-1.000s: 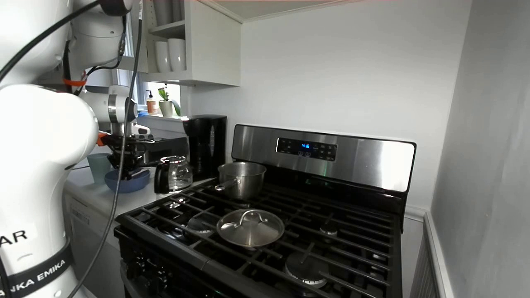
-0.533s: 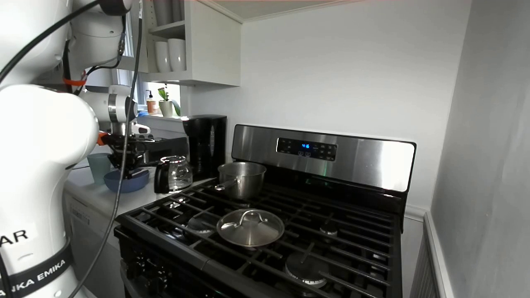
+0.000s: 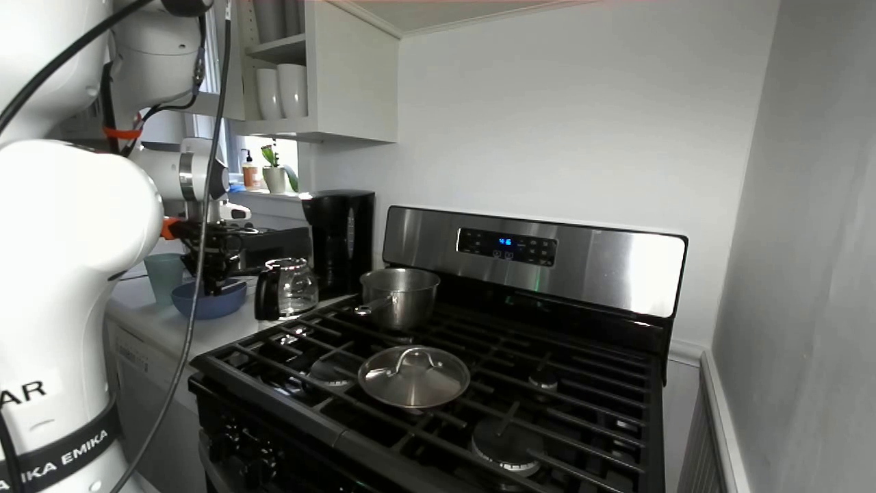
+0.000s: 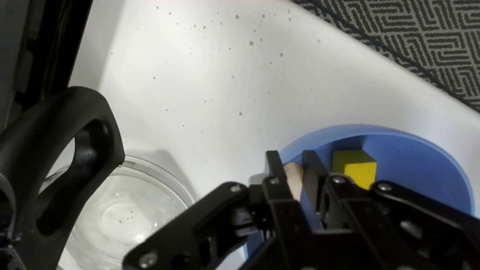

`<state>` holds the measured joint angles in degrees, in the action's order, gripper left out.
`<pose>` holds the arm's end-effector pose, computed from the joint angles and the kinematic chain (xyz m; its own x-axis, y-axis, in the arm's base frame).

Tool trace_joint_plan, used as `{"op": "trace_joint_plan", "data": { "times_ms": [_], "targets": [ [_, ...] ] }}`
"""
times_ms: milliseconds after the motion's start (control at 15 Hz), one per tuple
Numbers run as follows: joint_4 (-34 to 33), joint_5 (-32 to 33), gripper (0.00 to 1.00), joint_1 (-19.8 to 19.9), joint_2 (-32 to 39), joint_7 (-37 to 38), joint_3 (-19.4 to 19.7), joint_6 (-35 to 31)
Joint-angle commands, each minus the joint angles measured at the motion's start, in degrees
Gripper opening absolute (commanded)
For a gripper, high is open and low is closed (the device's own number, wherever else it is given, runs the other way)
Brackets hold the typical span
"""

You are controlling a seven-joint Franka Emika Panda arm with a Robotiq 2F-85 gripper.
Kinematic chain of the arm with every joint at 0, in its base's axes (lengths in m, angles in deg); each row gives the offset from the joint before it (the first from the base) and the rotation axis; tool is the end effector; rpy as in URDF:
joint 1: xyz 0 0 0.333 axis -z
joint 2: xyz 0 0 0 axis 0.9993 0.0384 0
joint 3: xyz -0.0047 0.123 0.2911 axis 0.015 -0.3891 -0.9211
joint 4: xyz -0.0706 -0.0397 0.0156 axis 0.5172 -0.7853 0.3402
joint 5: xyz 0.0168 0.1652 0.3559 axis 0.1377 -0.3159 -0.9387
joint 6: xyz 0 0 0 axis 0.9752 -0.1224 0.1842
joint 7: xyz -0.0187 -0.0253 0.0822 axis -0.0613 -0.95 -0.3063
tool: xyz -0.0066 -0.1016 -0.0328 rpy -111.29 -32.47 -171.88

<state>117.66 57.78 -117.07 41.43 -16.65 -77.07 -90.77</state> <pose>0.3912 0.4005 0.2438 0.9108 0.4115 0.0336 0.4120 -0.9112 -0.0088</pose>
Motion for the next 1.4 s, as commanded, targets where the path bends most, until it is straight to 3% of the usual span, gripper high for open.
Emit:
{"op": "trace_joint_plan", "data": {
  "times_ms": [0,200,267,333,733,867,1067,1333],
  "targets": [
    [2.5,0.2,0.05,-0.4,-1.9,0.8,0.8,-2.0],
    [2.8,0.2,0.05,-0.4,-1.7,1.3,1.2,-3.0],
    [2.8,0.0,0.44,-0.4,-1.6,1.1,1.2,-3.5],
    [2.8,0.2,0.45,-0.5,-1.5,1.2,1.3,-3.6],
    [3.4,-0.7,0.86,-0.3,-2.9,0.5,0.8,-3.8],
    [4.3,-4.2,0.98,0.8,-5.2,-1.4,-1.1,-2.3],
    [7.7,-9.6,1.00,1.3,-12.9,-1.4,-3.5,2.7],
    [12.9,-11.9,1.00,2.2,-25.5,5.2,-4.2,20.8]
  ]
}}
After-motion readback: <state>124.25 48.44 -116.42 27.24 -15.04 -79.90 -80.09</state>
